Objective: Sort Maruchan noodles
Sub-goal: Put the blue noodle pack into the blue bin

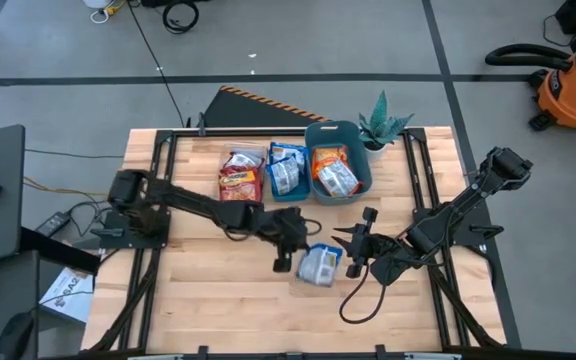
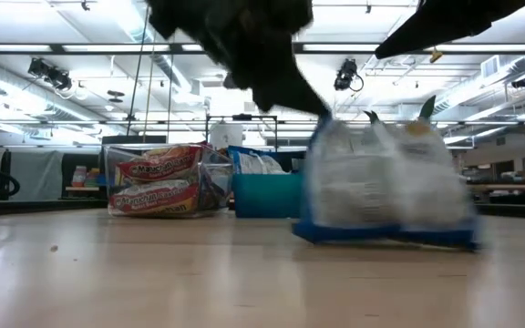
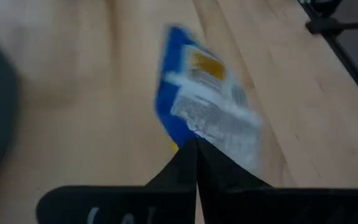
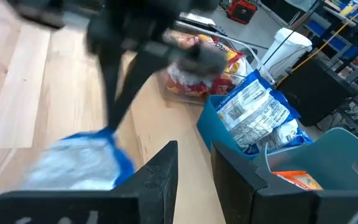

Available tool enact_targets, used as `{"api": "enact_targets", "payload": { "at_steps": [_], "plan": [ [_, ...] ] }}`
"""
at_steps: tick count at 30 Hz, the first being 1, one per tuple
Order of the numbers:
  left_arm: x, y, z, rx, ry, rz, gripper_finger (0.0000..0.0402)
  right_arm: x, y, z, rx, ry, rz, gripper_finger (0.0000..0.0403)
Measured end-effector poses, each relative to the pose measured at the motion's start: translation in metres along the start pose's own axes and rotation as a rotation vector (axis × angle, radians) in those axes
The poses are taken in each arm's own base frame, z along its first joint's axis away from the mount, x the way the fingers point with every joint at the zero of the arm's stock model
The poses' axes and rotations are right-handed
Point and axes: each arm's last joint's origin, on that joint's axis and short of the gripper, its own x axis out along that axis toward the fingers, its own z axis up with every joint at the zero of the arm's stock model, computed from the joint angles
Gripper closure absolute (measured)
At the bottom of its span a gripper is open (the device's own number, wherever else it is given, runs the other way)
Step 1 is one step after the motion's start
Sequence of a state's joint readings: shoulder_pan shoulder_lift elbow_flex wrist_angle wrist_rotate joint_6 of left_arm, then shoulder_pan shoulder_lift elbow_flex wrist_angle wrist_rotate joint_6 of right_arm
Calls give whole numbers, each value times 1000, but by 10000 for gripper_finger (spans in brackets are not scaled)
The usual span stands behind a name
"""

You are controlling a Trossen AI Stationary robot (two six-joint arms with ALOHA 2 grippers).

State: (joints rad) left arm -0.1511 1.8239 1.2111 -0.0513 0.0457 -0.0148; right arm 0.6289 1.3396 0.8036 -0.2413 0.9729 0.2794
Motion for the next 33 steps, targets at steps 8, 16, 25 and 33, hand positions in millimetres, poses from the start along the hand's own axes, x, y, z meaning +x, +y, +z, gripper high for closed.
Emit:
{"api": "enact_targets", "payload": {
  "at_steps": [8,16,25,33],
  "plan": [
    [-53,21,22,44,-50,94,400,0,0,-1,0,3,2,301],
    [-98,58,24,23,0,254,401,0,0,-1,-23,3,-6,301],
    [-65,36,4,-95,144,-55,316,-1,0,-1,-18,4,-1,301],
    [-19,-53,-30,187,335,-186,213,-3,1,-5,15,23,1,301]
  ]
}}
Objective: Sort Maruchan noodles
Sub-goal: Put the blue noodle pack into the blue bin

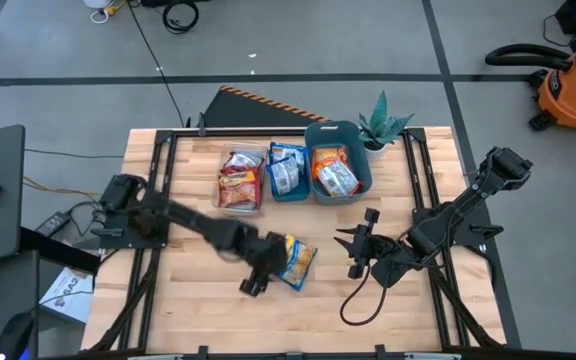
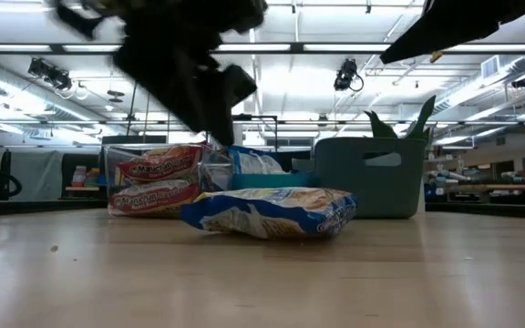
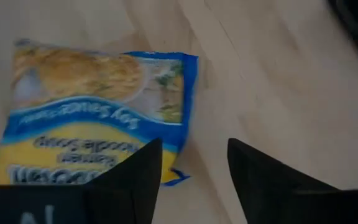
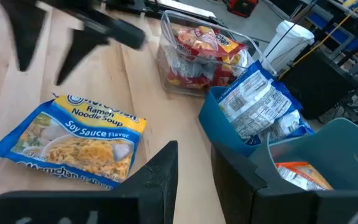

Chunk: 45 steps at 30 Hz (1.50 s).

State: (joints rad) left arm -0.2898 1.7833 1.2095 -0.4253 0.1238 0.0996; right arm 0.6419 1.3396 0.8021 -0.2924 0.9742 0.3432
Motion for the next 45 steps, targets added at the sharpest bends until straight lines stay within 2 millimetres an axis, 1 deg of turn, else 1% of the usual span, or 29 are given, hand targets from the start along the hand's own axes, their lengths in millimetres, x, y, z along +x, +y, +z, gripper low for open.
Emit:
{"api": "enact_targets", "payload": {
  "at_steps": [3,5,8,11,14,17,22,26,29,32,37,40,45],
  "plan": [
    [4,-24,2,108,14,134,207,-2,1,-2,-10,4,2,301],
    [5,-36,5,150,-9,223,209,-2,1,-1,-11,0,-1,301],
    [9,-48,3,171,-53,317,215,-2,1,-1,-13,-6,-9,301],
    [18,-53,-9,149,-82,323,221,-2,1,-1,-14,-6,-11,301],
    [28,-52,-23,116,-116,327,228,-2,1,-1,-27,-9,-20,301],
    [34,-50,-33,117,-170,332,232,0,-1,0,-49,-8,-27,301],
    [41,-47,-49,208,-235,357,241,3,-4,0,-53,0,-42,301],
    [45,-46,-64,332,-218,379,250,4,-4,1,-48,0,-45,301],
    [46,-46,-69,404,-218,391,259,4,-4,1,-48,2,-41,301],
    [51,-42,-76,452,-177,396,271,4,-4,1,-47,1,-41,301],
    [63,-36,-79,439,-173,408,299,5,-4,2,-30,-5,-38,301],
    [69,-35,-79,434,-194,424,323,4,-3,3,-16,-13,-30,301],
    [69,-34,-79,423,-192,456,380,4,-2,3,-12,-10,-12,301]
  ]
}}
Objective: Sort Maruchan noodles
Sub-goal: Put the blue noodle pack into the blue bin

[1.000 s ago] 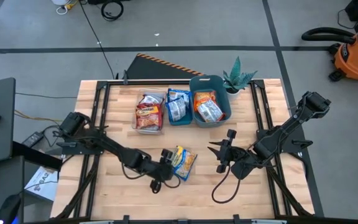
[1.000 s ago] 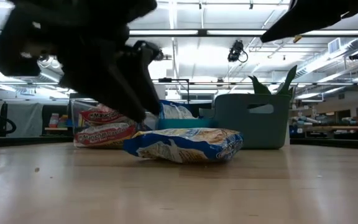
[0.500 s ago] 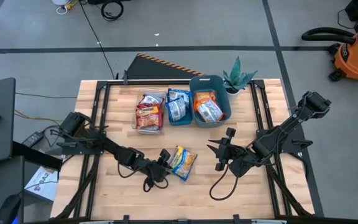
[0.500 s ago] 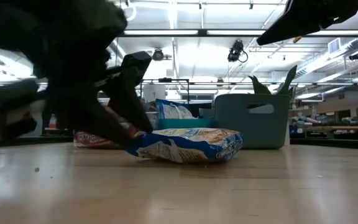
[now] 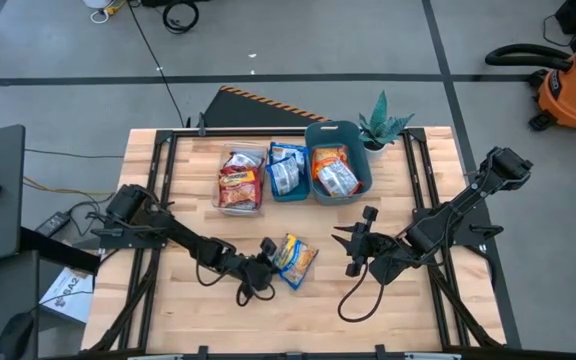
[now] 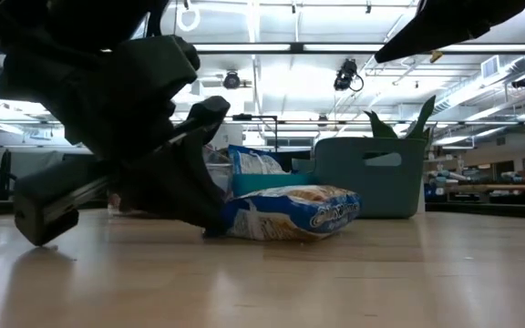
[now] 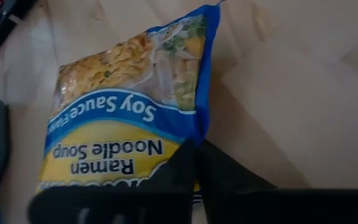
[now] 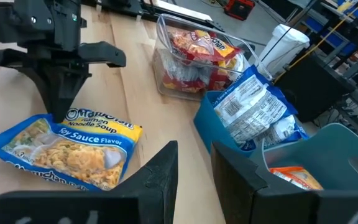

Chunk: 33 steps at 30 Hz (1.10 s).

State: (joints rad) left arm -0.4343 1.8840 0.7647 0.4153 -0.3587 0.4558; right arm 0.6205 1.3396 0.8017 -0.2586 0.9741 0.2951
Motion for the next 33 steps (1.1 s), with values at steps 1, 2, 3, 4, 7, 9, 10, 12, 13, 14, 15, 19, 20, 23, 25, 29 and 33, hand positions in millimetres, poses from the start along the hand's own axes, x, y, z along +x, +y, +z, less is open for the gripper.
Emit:
{"api": "enact_targets", "payload": {
  "at_steps": [1,2,3,4,7,9,10,12,13,14,15,19,20,23,25,29,33],
  "plan": [
    [-1,1,0,2,6,10,389,0,0,0,0,0,0,301],
    [-1,1,0,2,7,16,393,0,0,0,-3,1,0,301],
    [-3,2,0,2,11,22,393,0,0,0,-5,1,-1,301],
    [-5,4,1,-1,11,26,393,0,0,0,-8,1,0,301],
    [-14,14,9,-44,-33,55,393,0,0,0,-4,1,0,301],
    [-19,24,14,-82,-57,77,395,0,0,0,1,1,0,301],
    [-22,30,15,-98,-64,88,396,0,0,0,7,1,0,301],
    [-28,44,17,-135,-84,126,397,0,0,0,16,1,0,301],
    [-31,51,18,-154,-100,157,398,0,0,0,21,1,0,301],
    [-34,60,19,-171,-108,190,398,0,0,0,22,1,-1,301],
    [-37,67,19,-181,-113,220,398,0,0,0,22,1,0,301],
    [-45,101,15,-201,-145,338,399,0,0,0,8,2,-1,301],
    [-46,109,12,-213,-148,365,399,0,0,0,0,2,-1,301],
    [-45,131,0,-259,-131,415,400,1,-1,0,-9,1,-10,301],
    [-44,144,-10,-298,-118,431,400,2,-2,0,-7,3,-14,301],
    [-45,174,-16,-351,-112,510,400,3,-2,0,-2,3,-17,301],
    [-50,205,-11,-387,-94,558,401,3,-2,0,1,4,-15,301]
  ]
}}
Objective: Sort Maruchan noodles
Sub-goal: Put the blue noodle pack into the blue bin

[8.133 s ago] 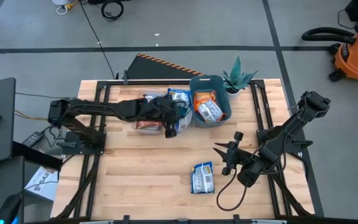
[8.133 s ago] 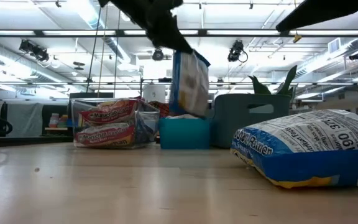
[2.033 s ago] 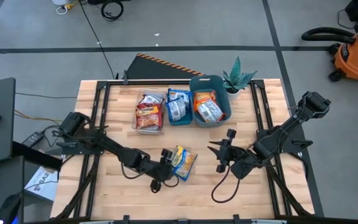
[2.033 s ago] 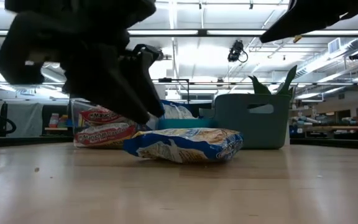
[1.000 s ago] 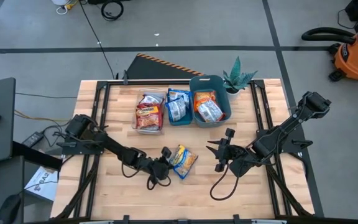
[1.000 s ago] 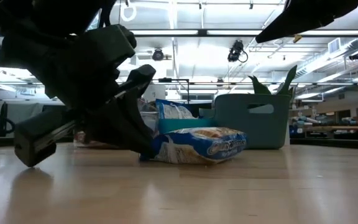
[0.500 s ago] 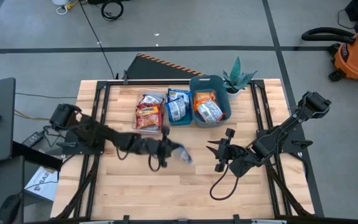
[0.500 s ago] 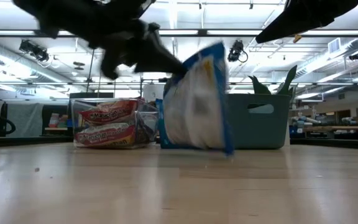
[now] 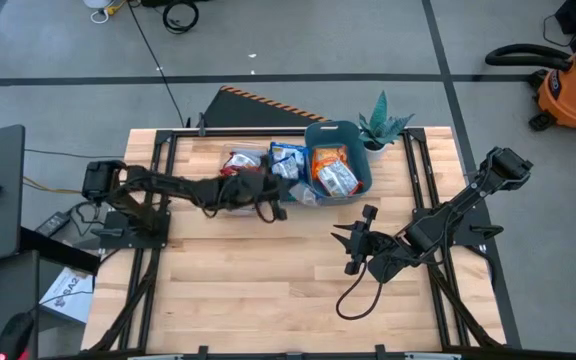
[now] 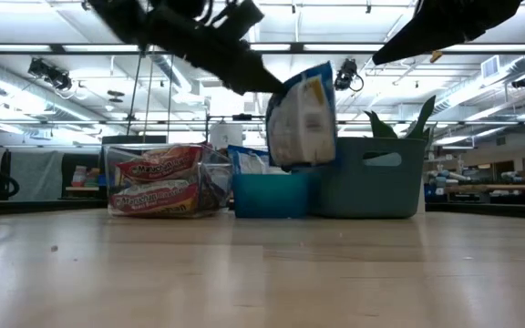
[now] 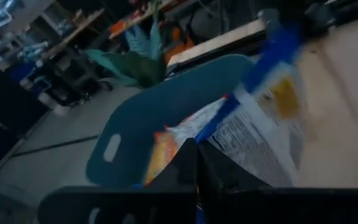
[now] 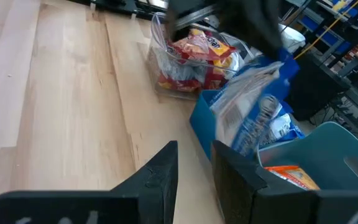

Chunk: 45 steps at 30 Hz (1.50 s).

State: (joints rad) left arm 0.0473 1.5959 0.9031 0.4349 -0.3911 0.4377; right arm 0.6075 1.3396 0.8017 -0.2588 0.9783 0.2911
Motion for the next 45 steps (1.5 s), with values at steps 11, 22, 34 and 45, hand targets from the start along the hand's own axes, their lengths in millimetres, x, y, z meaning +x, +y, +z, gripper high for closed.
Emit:
{"api": "enact_targets", "payload": {
  "at_steps": [11,22,34,45],
  "plan": [
    [16,59,-6,-124,347,10,401,0,1,1,6,-7,5,301],
    [10,66,-35,-416,554,-218,394,-1,2,2,2,-18,13,301],
    [13,73,-6,-449,441,-262,392,-1,2,4,-13,-27,14,301],
    [47,114,-49,-551,447,-78,391,-1,2,2,-19,-26,14,301]
  ]
}}
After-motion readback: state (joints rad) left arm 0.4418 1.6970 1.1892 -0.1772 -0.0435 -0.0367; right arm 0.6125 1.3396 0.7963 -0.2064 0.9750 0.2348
